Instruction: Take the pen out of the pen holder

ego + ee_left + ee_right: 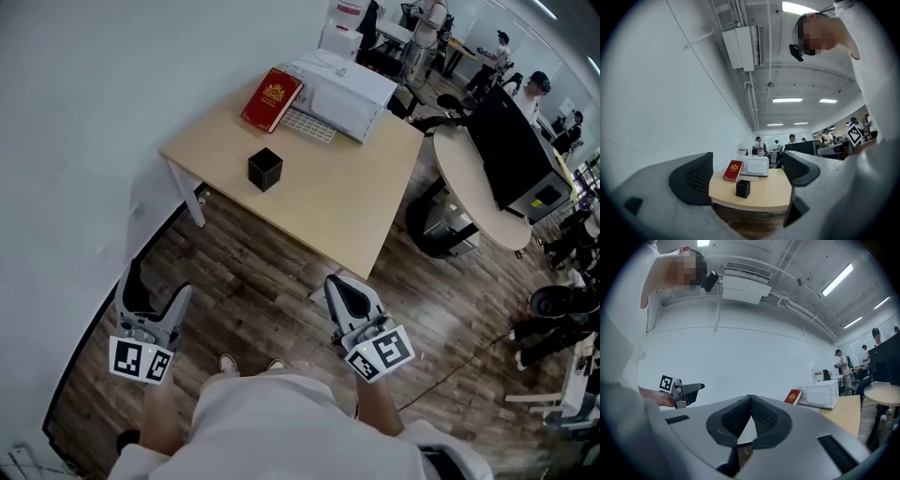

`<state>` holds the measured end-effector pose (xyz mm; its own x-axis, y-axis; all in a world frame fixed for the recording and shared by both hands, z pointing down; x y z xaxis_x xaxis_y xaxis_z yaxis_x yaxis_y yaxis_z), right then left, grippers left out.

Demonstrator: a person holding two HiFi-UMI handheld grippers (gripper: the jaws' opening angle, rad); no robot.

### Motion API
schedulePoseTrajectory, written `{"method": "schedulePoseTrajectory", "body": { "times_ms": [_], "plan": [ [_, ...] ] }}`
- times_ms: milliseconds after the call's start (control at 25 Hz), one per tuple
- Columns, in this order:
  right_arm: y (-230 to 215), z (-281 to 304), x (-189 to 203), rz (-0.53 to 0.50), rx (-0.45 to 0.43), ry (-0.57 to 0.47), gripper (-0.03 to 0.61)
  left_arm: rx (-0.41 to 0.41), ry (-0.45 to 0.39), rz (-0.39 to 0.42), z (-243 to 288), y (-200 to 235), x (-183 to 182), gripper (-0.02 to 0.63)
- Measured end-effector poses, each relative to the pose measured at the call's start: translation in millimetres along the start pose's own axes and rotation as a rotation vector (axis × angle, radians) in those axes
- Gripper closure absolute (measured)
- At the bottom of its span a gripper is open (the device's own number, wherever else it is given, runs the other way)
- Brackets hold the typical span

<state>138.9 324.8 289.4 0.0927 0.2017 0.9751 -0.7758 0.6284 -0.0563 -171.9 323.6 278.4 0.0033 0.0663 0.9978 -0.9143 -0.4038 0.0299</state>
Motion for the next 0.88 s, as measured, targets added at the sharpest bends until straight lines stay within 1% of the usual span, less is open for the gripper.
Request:
{"method": "schedulePoseTrajectory", "body": {
  "times_ms": [80, 160, 360, 520, 720, 880],
  "plan": [
    [-5, -4, 5, 0.006, -0.012, 0.000, 0.578, -0.008, 0.014, 0.013, 1, -9, 3, 0.128],
    [-10, -6, 10, 0.015, -0.024, 0.000, 0.578, -0.009, 0.023, 0.025, 2, -18, 4, 0.115],
    [-19, -7, 20, 0.037, -0.036, 0.009, 0.578, -0.027, 0.038, 0.034, 1, -24, 7, 0.109],
    [-26, 3, 14, 0.029, -0.045, 0.006, 0.578, -0.022, 0.035, 0.034, 11, -18, 7, 0.109],
    [-41, 27, 13, 0.034, -0.024, 0.034, 0.578, 0.025, 0.041, 0.026, 49, -6, 14, 0.109],
    [-60, 62, 10, 0.037, 0.017, 0.062, 0.578, 0.074, 0.052, 0.003, 101, 18, 26, 0.109]
  ]
}}
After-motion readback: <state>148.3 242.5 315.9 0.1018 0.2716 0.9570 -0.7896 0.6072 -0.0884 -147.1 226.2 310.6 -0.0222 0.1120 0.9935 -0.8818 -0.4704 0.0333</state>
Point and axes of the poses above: the fingertips, and each gripper's own axes: z forward along the fingers, y to its left, x out of its underside, the point moved 2 cm from there along -z, backward along the fingers, and after that the axes turned 14 degrees about y, right-handed, at the moved point
